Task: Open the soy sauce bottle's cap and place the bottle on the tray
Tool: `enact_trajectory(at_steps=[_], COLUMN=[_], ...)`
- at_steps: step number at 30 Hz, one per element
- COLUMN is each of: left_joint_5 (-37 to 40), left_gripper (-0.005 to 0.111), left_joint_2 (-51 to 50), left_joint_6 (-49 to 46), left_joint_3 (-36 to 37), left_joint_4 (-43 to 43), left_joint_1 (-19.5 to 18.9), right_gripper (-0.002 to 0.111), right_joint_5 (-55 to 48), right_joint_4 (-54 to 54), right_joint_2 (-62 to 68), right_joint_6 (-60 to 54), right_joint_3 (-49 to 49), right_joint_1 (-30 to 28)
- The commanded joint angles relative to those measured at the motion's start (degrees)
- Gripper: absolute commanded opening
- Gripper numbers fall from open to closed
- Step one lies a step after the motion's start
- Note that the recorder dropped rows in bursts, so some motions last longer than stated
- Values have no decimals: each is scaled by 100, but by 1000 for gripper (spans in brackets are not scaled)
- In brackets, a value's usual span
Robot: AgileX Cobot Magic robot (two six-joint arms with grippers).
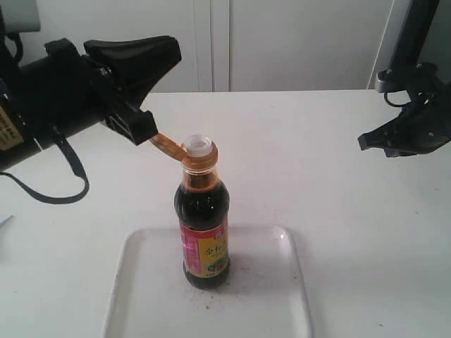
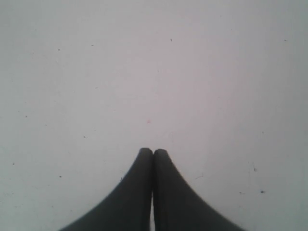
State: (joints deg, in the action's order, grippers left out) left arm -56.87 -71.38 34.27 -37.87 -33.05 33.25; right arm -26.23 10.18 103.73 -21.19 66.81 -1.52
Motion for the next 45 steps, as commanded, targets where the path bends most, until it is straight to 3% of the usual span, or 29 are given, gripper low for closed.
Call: enact_trajectory(at_steps=[1, 7, 14, 22, 25, 31, 34, 37, 41, 45], left_joint_5=[964, 3630, 5625, 6637, 7380, 8828, 9465, 9888, 9901, 9605], left_gripper=[0, 0, 0, 0, 0, 0, 0, 0, 0, 0], left_joint_2=[70, 70, 70, 70, 70, 70, 70, 70, 70, 70], left_joint_6=[-309, -426, -748, -723, -740, -1111, -1194, -1149, -233, -166], left_joint_3=[-364, -1137, -1696, -1838, -1838, -1838, -1838, -1838, -1838, -1838], left_joint_4=[145, 175, 146, 306, 379, 419, 478, 1310, 2029, 2666], left_joint_1=[8, 8, -64, -995, -1611, -2413, -2476, -2476, -2476, -2476], right_gripper=[0, 0, 0, 0, 0, 0, 0, 0, 0, 0], right_joint_5=[20, -73, -530, -859, -899, -1068, -1189, -1267, -1328, -950], right_joint_4=[12, 12, -236, -446, -483, -483, -483, -483, -466, -390], right_joint_2=[-20, -20, -31, -162, -539, -1087, -1278, -1449, -1643, -2020], right_joint_6=[-59, -113, -124, -56, 79, 202, 213, 244, 360, 363], right_joint_3=[-25, -25, -1, -1, -1, -1, -1, -23, -106, -563], right_joint_1=[-28, -28, -28, -28, -28, -28, -28, -28, -28, -28])
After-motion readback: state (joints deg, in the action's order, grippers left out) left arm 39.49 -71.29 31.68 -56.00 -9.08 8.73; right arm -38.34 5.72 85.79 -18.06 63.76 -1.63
